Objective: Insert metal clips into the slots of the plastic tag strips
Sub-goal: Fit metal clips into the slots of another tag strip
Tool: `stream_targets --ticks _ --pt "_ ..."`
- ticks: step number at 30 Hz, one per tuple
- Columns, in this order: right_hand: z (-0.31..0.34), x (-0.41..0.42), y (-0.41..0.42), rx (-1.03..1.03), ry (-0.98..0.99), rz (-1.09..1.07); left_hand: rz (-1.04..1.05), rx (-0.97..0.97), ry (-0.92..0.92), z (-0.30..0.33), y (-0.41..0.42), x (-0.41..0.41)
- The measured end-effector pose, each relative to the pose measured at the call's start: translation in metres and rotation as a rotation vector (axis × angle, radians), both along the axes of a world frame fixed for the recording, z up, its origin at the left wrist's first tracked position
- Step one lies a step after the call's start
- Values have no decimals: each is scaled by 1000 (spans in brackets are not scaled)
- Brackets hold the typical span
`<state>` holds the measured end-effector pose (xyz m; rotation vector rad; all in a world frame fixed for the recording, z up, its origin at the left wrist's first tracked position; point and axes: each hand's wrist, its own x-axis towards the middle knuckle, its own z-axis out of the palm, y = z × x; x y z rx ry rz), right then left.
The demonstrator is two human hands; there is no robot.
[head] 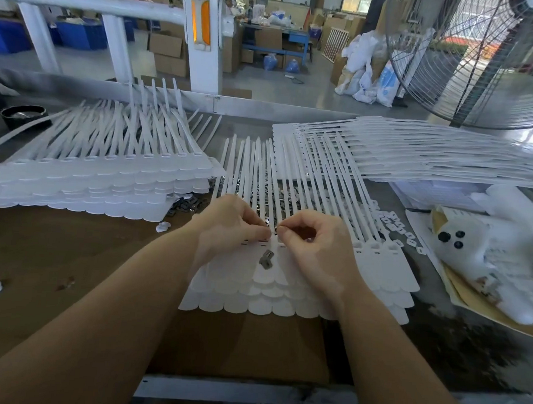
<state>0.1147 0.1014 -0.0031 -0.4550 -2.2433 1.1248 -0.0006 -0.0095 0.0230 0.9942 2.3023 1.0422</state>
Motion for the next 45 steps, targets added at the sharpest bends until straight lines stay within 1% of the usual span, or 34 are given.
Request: stream_targets --ticks 6,12,14,17,21,24,28,31,38,41,45 --pt "0 0 0 3 1 -3 83 33 -42 0 1 2" --pt "1 0 0 -22 -11 -4 117 150 -65 -1 -8 1" --pt "1 0 0 -24 -9 -4 77 171 -20 0 -12 3" --pt "1 0 0 -24 -3 -9 -32 145 34 3 -19 6" --pt "1 -1 0 -18 0 -15 -164 89 16 4 -23 8" --pt "1 -1 0 -12 2 -16 -155 99 30 3 -23 9" --pt "0 -1 0 -13 2 -17 -44 171 113 0 -22 8" --pt "0 -1 -1 -5 -6 -20 0 162 152 -2 -20 9" --pt "1 0 -1 4 -20 -20 -158 107 29 0 -22 11" --pt "1 0 -2 8 -19 -23 -214 91 44 -1 -24 10" --pt "2 0 -2 15 -19 -25 -230 107 41 -1 -24 11"
